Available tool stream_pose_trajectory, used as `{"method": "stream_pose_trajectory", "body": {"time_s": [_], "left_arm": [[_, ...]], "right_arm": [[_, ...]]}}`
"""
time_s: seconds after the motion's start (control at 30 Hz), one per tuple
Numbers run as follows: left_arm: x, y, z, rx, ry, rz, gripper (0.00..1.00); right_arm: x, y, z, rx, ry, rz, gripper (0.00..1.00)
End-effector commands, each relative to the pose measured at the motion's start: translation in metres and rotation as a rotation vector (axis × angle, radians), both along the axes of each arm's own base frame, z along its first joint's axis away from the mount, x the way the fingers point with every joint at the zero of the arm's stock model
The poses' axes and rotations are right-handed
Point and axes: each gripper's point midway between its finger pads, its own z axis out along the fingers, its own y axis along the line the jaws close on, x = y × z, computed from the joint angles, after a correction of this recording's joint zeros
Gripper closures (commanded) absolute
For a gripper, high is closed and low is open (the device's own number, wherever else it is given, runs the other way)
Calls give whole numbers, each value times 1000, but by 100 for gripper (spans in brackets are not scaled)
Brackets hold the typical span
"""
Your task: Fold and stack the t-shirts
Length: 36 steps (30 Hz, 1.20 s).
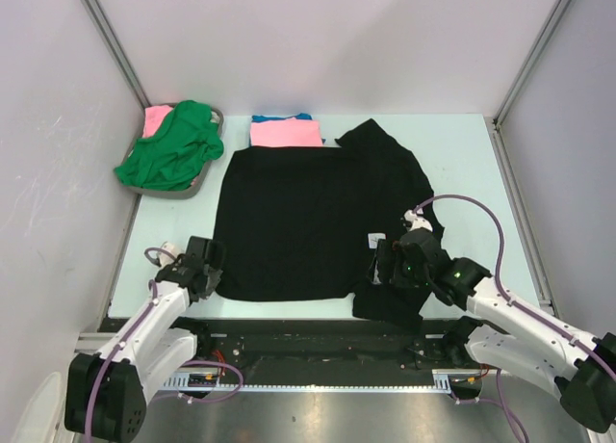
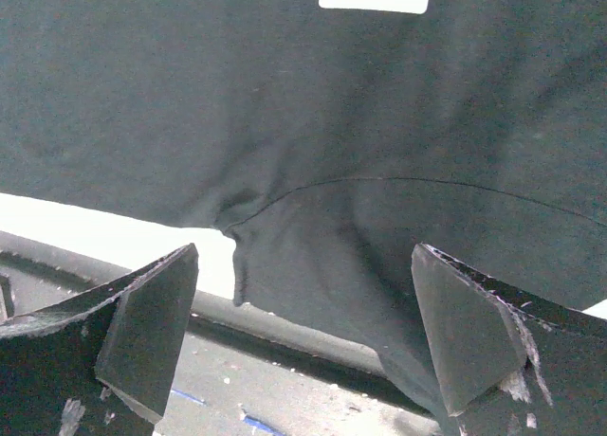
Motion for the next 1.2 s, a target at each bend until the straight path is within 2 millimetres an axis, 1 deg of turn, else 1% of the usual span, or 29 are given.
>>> {"method": "stream_pose_trajectory", "body": {"time_s": [0.0,0.07,0.1,0.13,0.17,0.2,0.27,0.33,0.37,0.4,0.43,0.47,0.5,0.53,0.57,0.6,0.63,0.67,0.73,0.87,0.97,1.1,1.17], "left_arm": [[10,-15,3,-91,-58,-70,100],[16,-17,14,-99,-92,-92,100],[23,-18,26,-111,-127,-96,100],[26,-19,30,-118,-138,-102,100],[28,-18,33,-120,-146,-105,100],[31,-21,37,-140,-152,-118,100],[37,-21,40,-151,-174,-133,100],[39,-24,39,-174,-180,-150,100],[45,-23,41,-173,-205,-155,100],[46,-23,41,-177,-209,-156,100],[45,-26,36,-200,-200,-166,100],[51,-24,37,-204,-223,-170,100],[52,-25,35,-215,-223,-174,100],[50,-29,30,-238,-210,-192,100],[55,-24,30,-238,-227,-179,100],[55,-23,28,-240,-226,-180,100],[56,-21,28,-235,-227,-177,100],[58,-24,29,-256,-236,-199,100],[59,-24,30,-255,-245,-206,100],[61,-25,30,-268,-256,-233,100],[60,-27,27,-281,-249,-250,100],[61,-29,24,-301,-248,-265,100],[63,-27,24,-296,-249,-268,100]], "right_arm": [[0,-19,-11,-30,62,-135,0],[1,-27,-11,-42,62,-187,0],[-1,-29,-12,-37,79,-215,1],[-2,-31,-14,-43,85,-231,1],[-3,-33,-16,-48,97,-241,1],[-7,-35,-19,-57,119,-257,2],[-12,-36,-22,-52,159,-292,2],[-22,-37,-27,-56,202,-313,4],[-25,-38,-28,-61,211,-322,4],[-31,-41,-30,-77,230,-330,4],[-34,-43,-31,-91,231,-341,4],[-38,-44,-32,-88,246,-366,5],[-45,-49,-35,-110,265,-382,5],[-48,-52,-35,-123,264,-394,5],[-51,-54,-36,-120,275,-427,5],[-57,-60,-38,-147,295,-441,5],[-60,-63,-38,-150,298,-453,5],[-64,-64,-39,-156,308,-458,5],[-71,-71,-40,-167,322,-505,5],[-81,-70,-42,-179,340,-515,5],[-83,-70,-46,-203,341,-545,5],[-93,-64,-53,-236,356,-534,5],[-93,-60,-56,-230,352,-544,6]]}}
